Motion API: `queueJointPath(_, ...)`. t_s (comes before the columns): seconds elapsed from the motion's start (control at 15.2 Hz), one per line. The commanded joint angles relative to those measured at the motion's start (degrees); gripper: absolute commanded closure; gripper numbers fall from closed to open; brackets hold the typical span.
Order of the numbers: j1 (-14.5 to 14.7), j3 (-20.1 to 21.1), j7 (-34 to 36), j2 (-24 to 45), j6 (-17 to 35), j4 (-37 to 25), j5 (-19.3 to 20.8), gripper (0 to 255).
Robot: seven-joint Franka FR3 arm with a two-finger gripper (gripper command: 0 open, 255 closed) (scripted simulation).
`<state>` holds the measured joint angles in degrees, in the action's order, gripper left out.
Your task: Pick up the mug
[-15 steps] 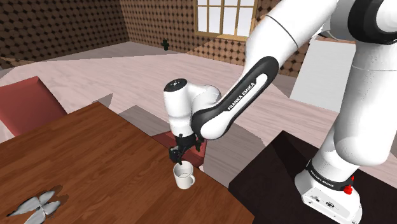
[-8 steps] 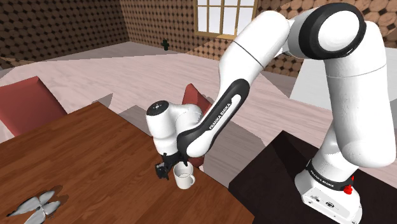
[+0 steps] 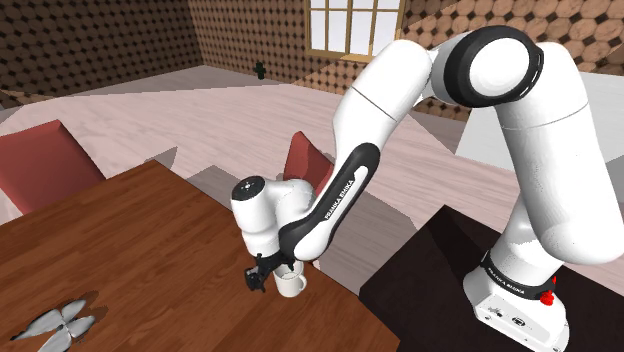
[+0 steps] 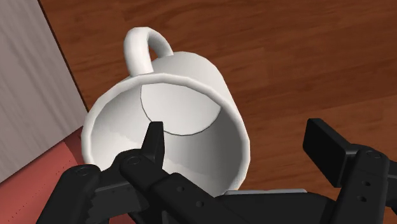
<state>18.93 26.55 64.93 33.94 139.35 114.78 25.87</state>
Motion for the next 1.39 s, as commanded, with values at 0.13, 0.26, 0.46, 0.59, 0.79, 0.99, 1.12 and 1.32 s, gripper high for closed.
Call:
queueJointPath(0.13, 0.2, -0.2, 0.3, 0.4, 0.3, -0.1, 0.3, 255)
queueJointPath(0.26, 0.2, -0.2, 0.2, 0.4, 0.3, -0.1, 0.3, 255)
queueJointPath(0.46, 0.2, -0.2, 0.2, 0.4, 0.3, -0.1, 0.3, 255)
queueJointPath(0.59, 0.2, -0.2, 0.2, 0.4, 0.3, -0.1, 0.3, 255)
queueJointPath(0.79, -0.3, 0.4, -0.3, -0.8, -0.6, 0.1, -0.5, 255)
queueJointPath(0.99, -1.0, 1.4, -1.1, -2.7, -2.1, 0.4, -1.7, 255)
queueJointPath(1.12, -1.5, 2.1, -1.7, -3.9, -3.1, 0.5, -2.5, 255)
queueJointPath(1.32, -2.2, 3.0, -2.5, -5.7, -4.6, 0.6, -3.8, 255)
